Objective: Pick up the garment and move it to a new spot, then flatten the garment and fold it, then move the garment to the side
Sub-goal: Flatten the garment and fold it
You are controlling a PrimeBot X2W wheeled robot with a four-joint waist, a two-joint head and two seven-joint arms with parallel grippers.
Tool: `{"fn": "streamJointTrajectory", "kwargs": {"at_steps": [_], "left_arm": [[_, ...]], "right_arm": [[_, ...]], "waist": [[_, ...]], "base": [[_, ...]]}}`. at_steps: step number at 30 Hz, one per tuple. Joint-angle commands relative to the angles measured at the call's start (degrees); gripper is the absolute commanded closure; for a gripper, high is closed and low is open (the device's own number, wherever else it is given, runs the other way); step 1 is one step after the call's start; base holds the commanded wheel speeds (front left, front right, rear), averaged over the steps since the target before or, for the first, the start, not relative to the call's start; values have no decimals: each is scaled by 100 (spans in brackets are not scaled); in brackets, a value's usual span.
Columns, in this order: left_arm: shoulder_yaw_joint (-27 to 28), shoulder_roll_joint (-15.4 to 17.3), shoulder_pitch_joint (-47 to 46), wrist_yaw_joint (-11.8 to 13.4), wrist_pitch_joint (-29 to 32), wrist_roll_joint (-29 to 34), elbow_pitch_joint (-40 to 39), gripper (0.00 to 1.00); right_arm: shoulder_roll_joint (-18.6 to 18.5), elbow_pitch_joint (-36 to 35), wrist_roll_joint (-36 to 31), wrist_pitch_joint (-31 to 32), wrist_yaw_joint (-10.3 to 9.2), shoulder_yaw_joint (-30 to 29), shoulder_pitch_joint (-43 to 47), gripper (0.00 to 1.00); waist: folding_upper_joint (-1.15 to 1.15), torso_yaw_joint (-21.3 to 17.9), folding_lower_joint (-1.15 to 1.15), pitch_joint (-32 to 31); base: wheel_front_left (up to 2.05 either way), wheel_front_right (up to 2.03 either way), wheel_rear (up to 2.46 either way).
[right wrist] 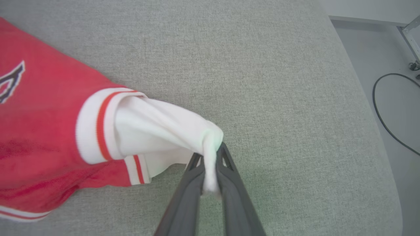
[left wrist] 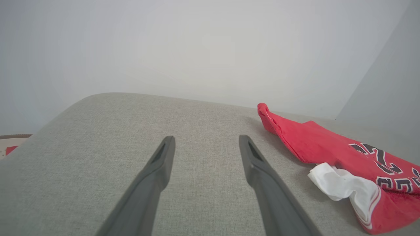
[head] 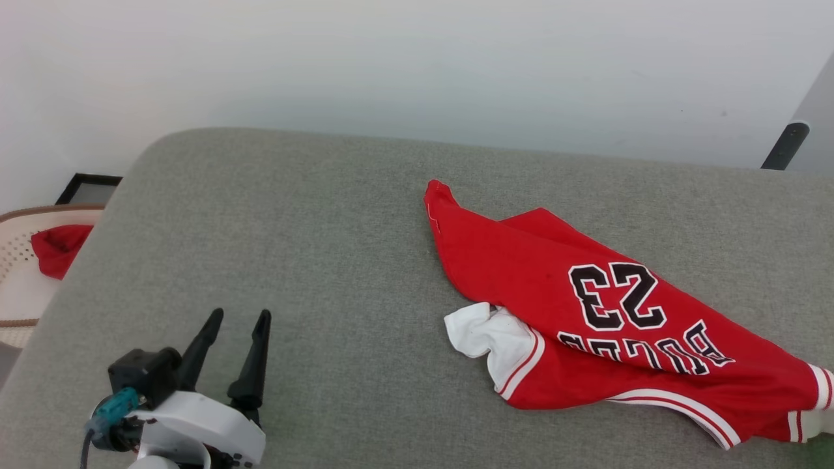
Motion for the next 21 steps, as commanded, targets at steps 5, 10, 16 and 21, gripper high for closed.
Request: {"fn": "streamJointTrajectory", "kwargs": {"at_steps": [5, 10, 16, 21], "left_arm": [[-54, 69, -26, -48, 143, -84, -53, 0], [-110, 167, -66, -122, 409, -173, -180, 0], [-207, 302, -207, -221, 1018, -447, -372, 0], [-275, 426, -396, -221, 1815, -766, -608, 0]], "right_arm": [[57, 266, -114, -210, -6, 93, -286, 0], [118, 86, -162, -267, -6, 183, -373, 0], [325, -542, -129, -451, -6, 329, -230, 0], [606, -1135, -196, -630, -6, 449, -33, 0]], "waist": [[0, -86, 0, -40], [0, -236, 0, -98], [0, -467, 0, -202], [0, -680, 0, -264]], "base": [[0, 0, 0], [0, 0, 0], [0, 0, 0], [0, 0, 0]]}}
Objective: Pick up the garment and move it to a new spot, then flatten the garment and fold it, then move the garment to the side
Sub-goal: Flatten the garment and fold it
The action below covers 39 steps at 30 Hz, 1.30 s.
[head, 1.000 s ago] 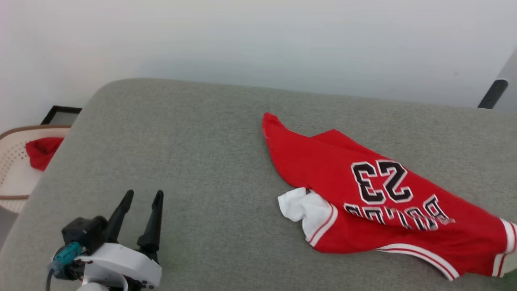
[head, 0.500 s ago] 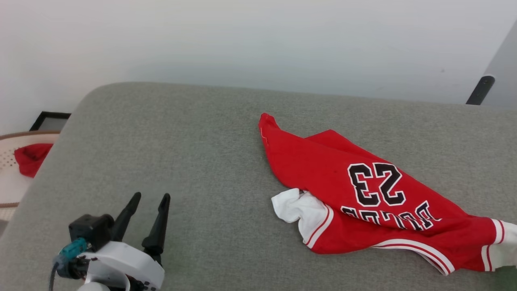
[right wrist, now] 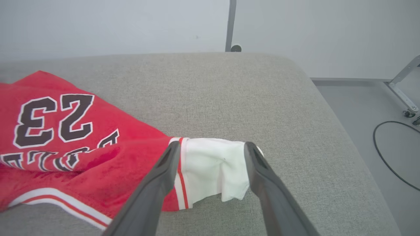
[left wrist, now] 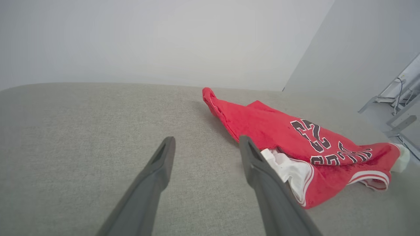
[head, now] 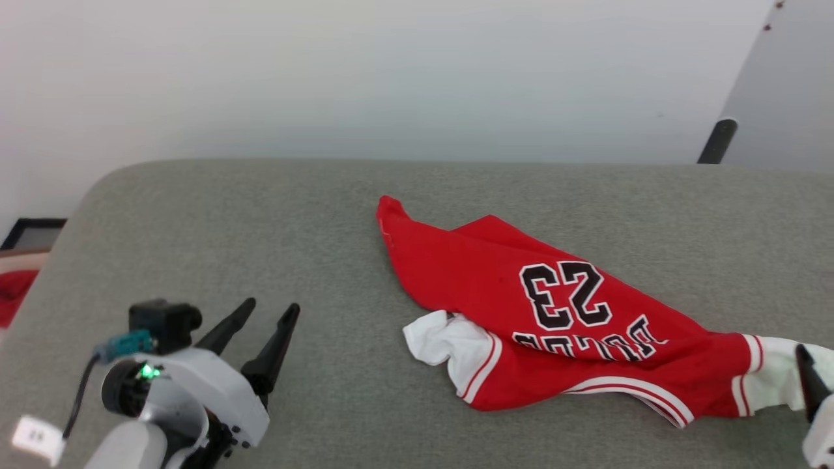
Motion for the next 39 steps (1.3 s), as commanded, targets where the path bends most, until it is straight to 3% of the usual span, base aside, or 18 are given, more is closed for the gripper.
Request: {"fn": "streamJointTrajectory", "kwargs": {"at_steps": [1, 10, 17, 26, 39], "left_arm": [[-23, 57, -119, 6, 267, -119, -81, 0], [-228, 173, -737, 161, 1977, -743, -24, 0], [-415, 222, -1111, 315, 2946, -999, 173, 0], [-546, 297, -1421, 478, 3545, -1045, 593, 0], [-877, 341, -1644, 523, 3823, -774, 1219, 0]], "right_arm": [[114, -188, -47, -76, -6, 79, 99, 0], [638, -997, -126, -423, -6, 449, 315, 0], [907, -1317, -143, -723, -6, 725, 241, 0], [1091, -1272, -63, -970, -6, 819, 222, 0], [1124, -1057, -12, -1182, -6, 861, 65, 0]], "waist": [[0, -177, 0, -57], [0, -684, 0, -36], [0, -1147, 0, 125], [0, -1630, 0, 442], [0, -1913, 0, 697]], "base": [[0, 0, 0], [0, 0, 0], [0, 0, 0], [0, 0, 0], [0, 0, 0]]}}
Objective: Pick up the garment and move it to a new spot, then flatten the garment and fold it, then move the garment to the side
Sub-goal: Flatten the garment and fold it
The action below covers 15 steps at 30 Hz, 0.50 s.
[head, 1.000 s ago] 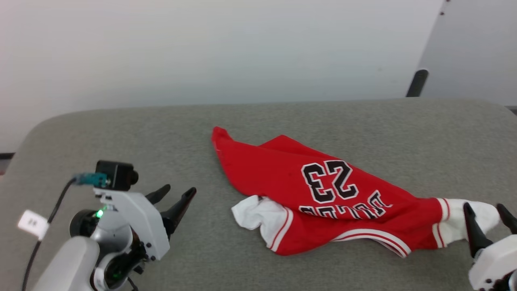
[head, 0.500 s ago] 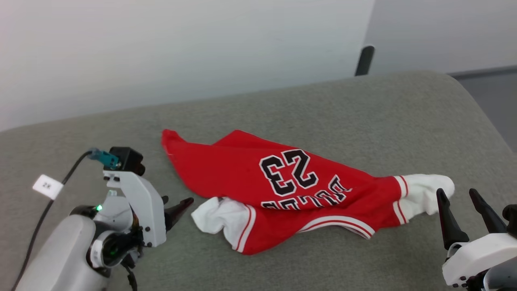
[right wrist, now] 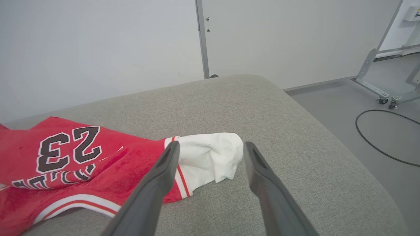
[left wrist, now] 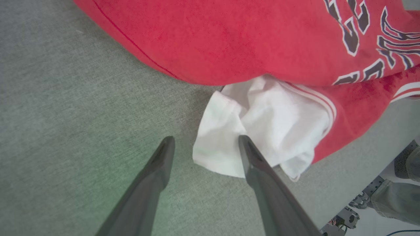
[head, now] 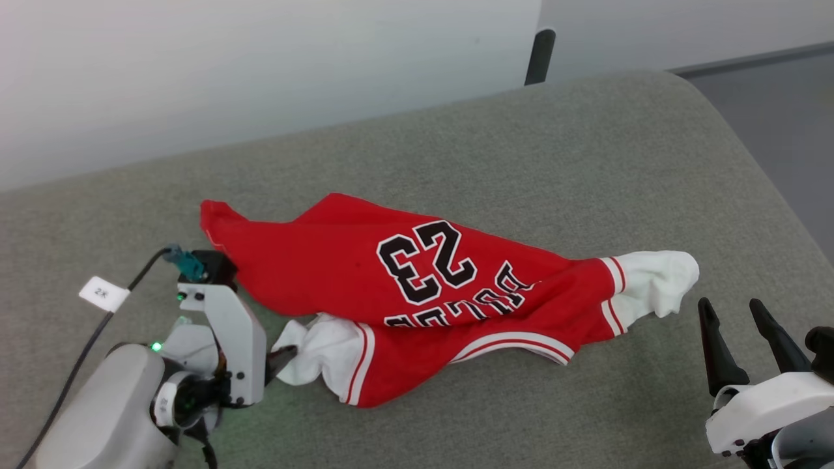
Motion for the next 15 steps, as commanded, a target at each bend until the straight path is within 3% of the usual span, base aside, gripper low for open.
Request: {"fn": "streamJointTrajectory", "kwargs": {"at_steps": [1, 15], "left_arm": [[-35, 48, -71, -27, -29, 95, 73, 0], [-242, -249, -136, -92, 138, -32, 752, 0]], "right_arm": [[7, 11, 16, -43, -6, 9, -72, 0], [-55, 138, 81, -141, -6, -47, -183, 0]], "waist": [[0, -59, 0, 63], [0, -8, 0, 152]], "base": [[0, 0, 0], [0, 0, 0]]}}
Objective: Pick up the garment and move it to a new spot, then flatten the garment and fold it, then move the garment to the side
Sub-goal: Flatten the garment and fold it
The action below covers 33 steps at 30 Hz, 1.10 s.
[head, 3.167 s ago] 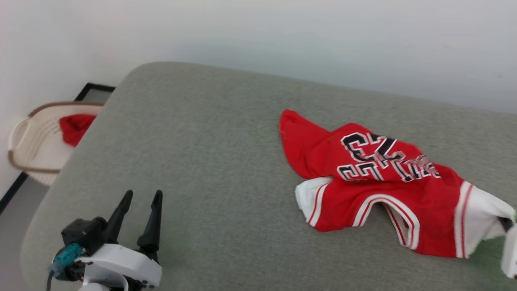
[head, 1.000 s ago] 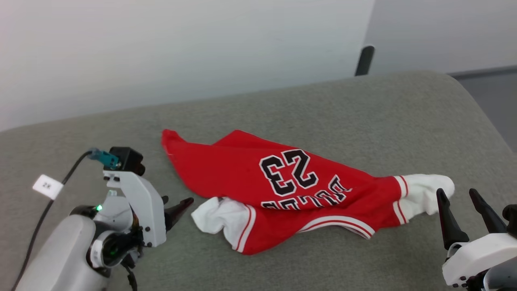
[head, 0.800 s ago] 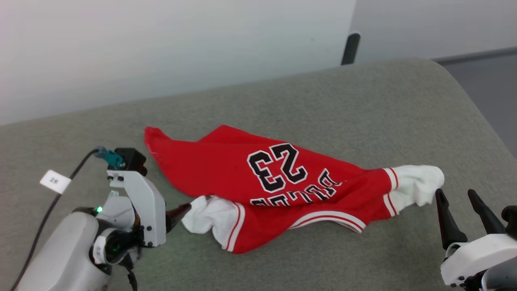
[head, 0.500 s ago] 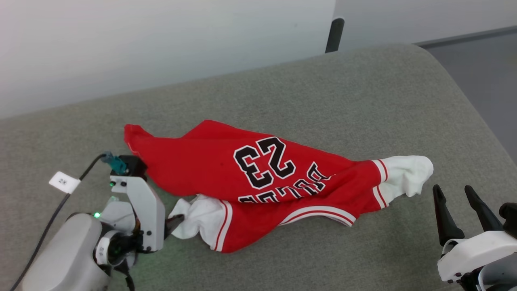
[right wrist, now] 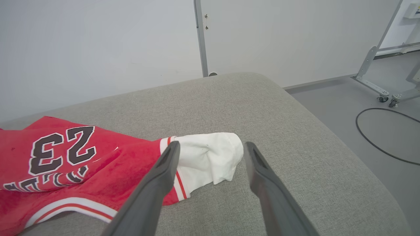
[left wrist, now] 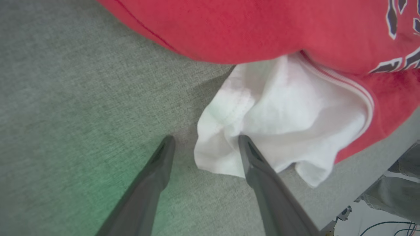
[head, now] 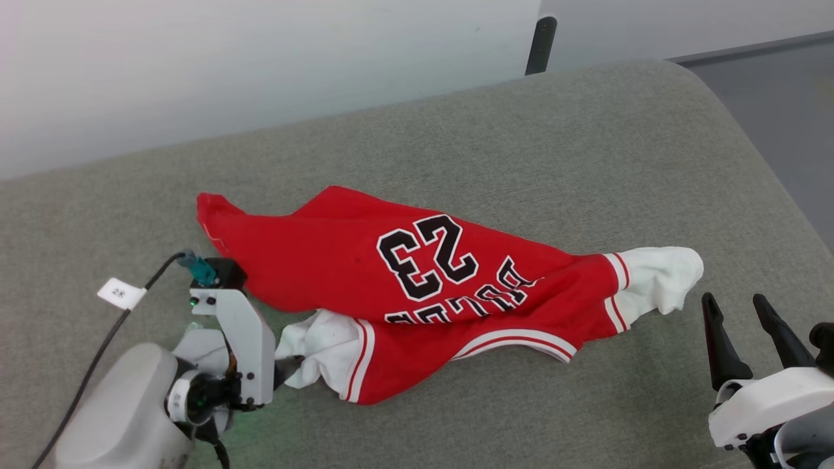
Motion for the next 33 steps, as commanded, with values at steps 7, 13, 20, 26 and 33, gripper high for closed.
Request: {"fn": "streamJointTrajectory", "kwargs": {"at_steps": [7, 13, 20, 26, 33], "left_arm": [[-110, -255, 30, -104, 48, -143, 328, 100], [31, -94, -113, -67, -29, -181, 404, 100], [197, 276, -16, 15, -66, -178, 169, 100], [338, 569, 240, 216, 48, -255, -127, 100], [551, 881, 778, 522, 99, -390, -495, 100]], "right_arm": [[-66, 66, 64, -64, -6, -18, -121, 0], [-135, 56, 82, -62, -6, -97, -41, 0], [-216, 89, 68, 44, -6, -109, 43, 0], [-271, 60, 47, 157, -6, -103, 159, 0], [-316, -2, 44, 298, -6, -63, 250, 0]], "waist": [[0, 115, 0, 0], [0, 312, 0, -84], [0, 616, 0, -278], [0, 860, 0, -449], [0, 990, 0, -573]], "base": [[0, 0, 0], [0, 0, 0], [0, 0, 0], [0, 0, 0], [0, 0, 0]]}}
